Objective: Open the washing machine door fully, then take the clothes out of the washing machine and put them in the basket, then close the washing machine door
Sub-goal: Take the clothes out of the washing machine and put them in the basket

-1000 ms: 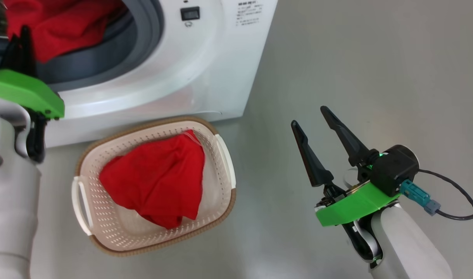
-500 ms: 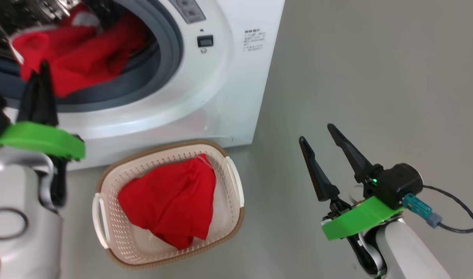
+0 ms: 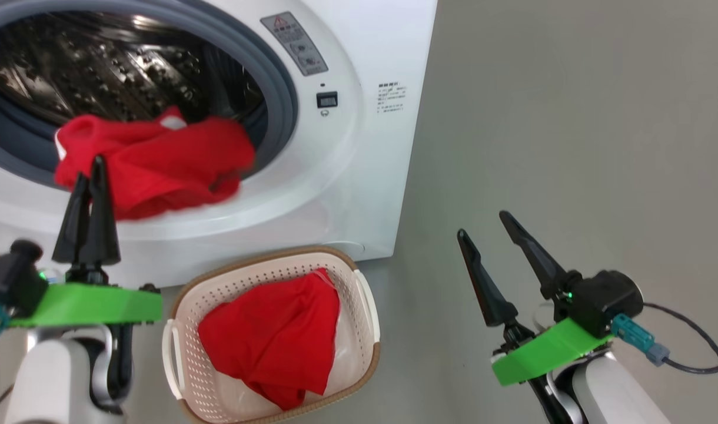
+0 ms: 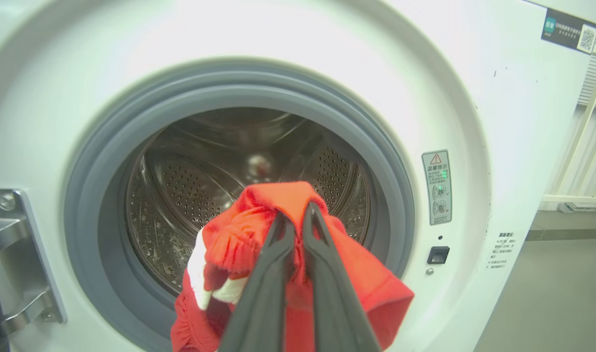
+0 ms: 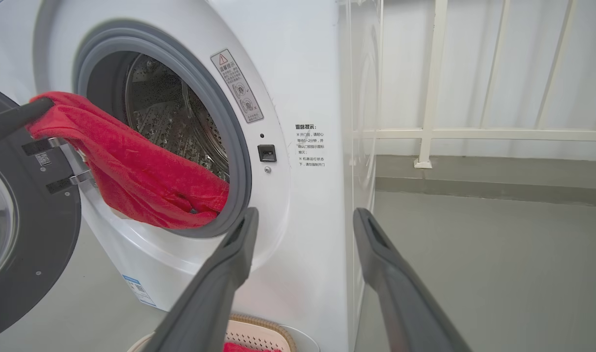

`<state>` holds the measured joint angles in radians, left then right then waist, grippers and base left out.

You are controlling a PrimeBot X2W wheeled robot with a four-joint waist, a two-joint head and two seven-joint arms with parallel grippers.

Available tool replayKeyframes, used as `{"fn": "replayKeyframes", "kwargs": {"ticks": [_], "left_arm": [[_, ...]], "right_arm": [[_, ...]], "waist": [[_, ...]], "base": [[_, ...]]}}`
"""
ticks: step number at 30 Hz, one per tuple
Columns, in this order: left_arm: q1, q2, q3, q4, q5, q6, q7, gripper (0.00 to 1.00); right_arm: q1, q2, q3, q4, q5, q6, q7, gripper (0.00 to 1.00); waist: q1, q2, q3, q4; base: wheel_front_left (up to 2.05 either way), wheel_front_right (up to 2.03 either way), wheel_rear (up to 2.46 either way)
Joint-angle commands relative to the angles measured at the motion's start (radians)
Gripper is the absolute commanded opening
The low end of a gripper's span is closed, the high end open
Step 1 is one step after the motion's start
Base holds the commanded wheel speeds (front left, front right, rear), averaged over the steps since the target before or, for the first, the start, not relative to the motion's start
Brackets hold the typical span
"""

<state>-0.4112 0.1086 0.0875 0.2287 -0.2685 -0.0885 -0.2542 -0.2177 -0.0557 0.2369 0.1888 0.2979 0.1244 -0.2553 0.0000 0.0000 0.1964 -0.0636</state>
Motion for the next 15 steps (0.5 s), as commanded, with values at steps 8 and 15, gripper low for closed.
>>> {"fn": "replayKeyframes", "kwargs": {"ticks": [8, 15], "left_arm": [[0.112, -0.028, 0.066, -0.179, 0.016, -0.014, -0.008, 0.0], [0.157, -0.045, 0.049, -0.092, 0.013, -0.019, -0.008, 0.0]], "right_arm": [[0.028, 0.005, 0.008, -0.029, -0.004, 0.006, -0.006, 1.0], [0.03, 0.005, 0.01, -0.033, -0.009, 0.006, -0.006, 1.0]], "waist": [[0.0, 0.0, -0.035, 0.009], [0.0, 0.0, -0.015, 0.02]], "base": [[0.0, 0.0, 0.0], [0.0, 0.0, 0.0]]}}
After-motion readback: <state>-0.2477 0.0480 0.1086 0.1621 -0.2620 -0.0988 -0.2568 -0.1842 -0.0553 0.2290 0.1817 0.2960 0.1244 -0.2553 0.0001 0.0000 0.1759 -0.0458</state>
